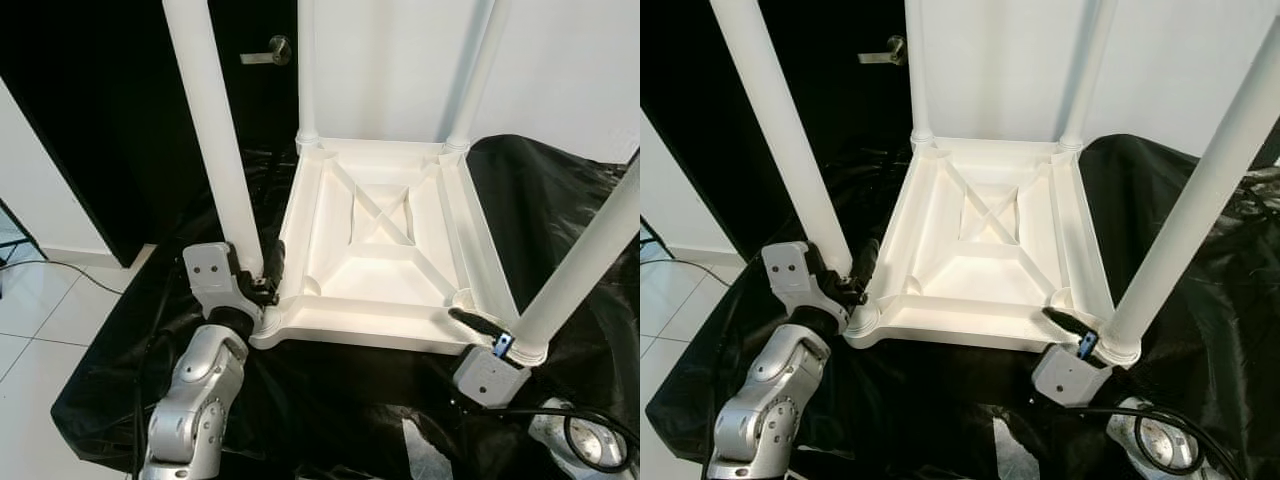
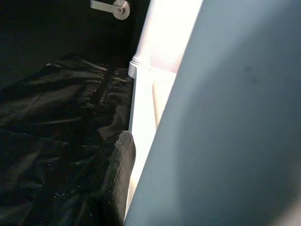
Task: Building children table
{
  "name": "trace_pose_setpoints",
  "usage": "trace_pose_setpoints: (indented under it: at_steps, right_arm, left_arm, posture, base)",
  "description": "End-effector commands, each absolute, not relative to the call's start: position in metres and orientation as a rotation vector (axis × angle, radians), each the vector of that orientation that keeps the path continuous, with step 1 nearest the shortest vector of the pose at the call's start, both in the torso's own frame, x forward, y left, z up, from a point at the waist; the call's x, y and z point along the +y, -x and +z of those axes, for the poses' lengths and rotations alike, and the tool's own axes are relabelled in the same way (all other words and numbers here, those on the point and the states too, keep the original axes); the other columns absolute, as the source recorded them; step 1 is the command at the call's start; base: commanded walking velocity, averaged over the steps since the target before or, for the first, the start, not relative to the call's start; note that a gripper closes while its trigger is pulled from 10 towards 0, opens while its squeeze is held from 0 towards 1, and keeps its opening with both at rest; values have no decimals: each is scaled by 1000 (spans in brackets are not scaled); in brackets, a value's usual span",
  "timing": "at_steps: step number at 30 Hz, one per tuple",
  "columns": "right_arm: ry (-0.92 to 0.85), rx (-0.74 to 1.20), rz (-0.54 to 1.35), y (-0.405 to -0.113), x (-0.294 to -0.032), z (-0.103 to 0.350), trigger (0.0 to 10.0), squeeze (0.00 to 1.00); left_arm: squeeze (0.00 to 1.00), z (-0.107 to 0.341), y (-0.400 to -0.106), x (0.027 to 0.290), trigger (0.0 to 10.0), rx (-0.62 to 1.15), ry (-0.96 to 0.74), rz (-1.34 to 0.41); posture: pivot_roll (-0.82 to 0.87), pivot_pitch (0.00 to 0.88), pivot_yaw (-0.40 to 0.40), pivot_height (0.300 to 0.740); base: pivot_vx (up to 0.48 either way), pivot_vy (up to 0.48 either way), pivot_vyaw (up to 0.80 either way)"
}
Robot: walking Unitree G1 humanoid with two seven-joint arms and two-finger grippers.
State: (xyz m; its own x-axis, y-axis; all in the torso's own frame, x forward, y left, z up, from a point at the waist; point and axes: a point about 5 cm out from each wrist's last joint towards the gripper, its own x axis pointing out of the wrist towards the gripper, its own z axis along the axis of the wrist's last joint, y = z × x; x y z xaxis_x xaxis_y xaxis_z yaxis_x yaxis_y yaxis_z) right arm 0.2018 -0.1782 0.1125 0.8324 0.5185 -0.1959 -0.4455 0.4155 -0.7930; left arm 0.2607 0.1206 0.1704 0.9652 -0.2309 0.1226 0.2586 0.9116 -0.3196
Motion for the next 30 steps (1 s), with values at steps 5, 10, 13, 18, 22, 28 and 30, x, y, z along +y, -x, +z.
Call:
trace_pose_setpoints:
  at_steps: [5, 10, 13, 18, 22, 28, 30]
  right_arm:
    - [1101, -98, 662, -205, -178, 112, 10000, 0]
    - [1169, -109, 663, -207, -179, 112, 10000, 0]
    - [1224, -112, 640, -212, -180, 109, 10000, 0]
    - [1394, -158, 564, -235, -181, 102, 10000, 0]
    - [1459, -215, 529, -244, -177, 101, 10000, 0]
    - [1518, -291, 495, -253, -170, 92, 10000, 0]
    - [1524, -304, 487, -255, -167, 90, 10000, 0]
  left_arm:
    - [0, 176, -264, 119, 10000, -70, 478, -145]
    - [0, 178, -265, 119, 10000, -72, 524, -122]
    - [0, 180, -264, 118, 10000, -76, 539, -126]
    - [0, 184, -261, 117, 10000, -85, 559, -128]
    - [0, 185, -260, 118, 10000, -87, 565, -126]
    - [0, 188, -258, 116, 10000, -93, 581, -127]
    - [0, 188, -258, 115, 10000, -90, 585, -131]
  posture:
    - [-13, 0, -27, 740]
    - [-9, 0, -34, 740]
    - [-6, 0, -36, 740]
    - [17, 0, -43, 740]
    - [26, 0, -46, 740]
    - [36, 0, -49, 740]
    - [36, 0, -49, 740]
  base:
    - [0, 0, 0]
    - [0, 0, 0]
    - [0, 0, 0]
    - [0, 0, 0]
    - [0, 0, 0]
    - [0, 0, 0]
    - [0, 0, 0]
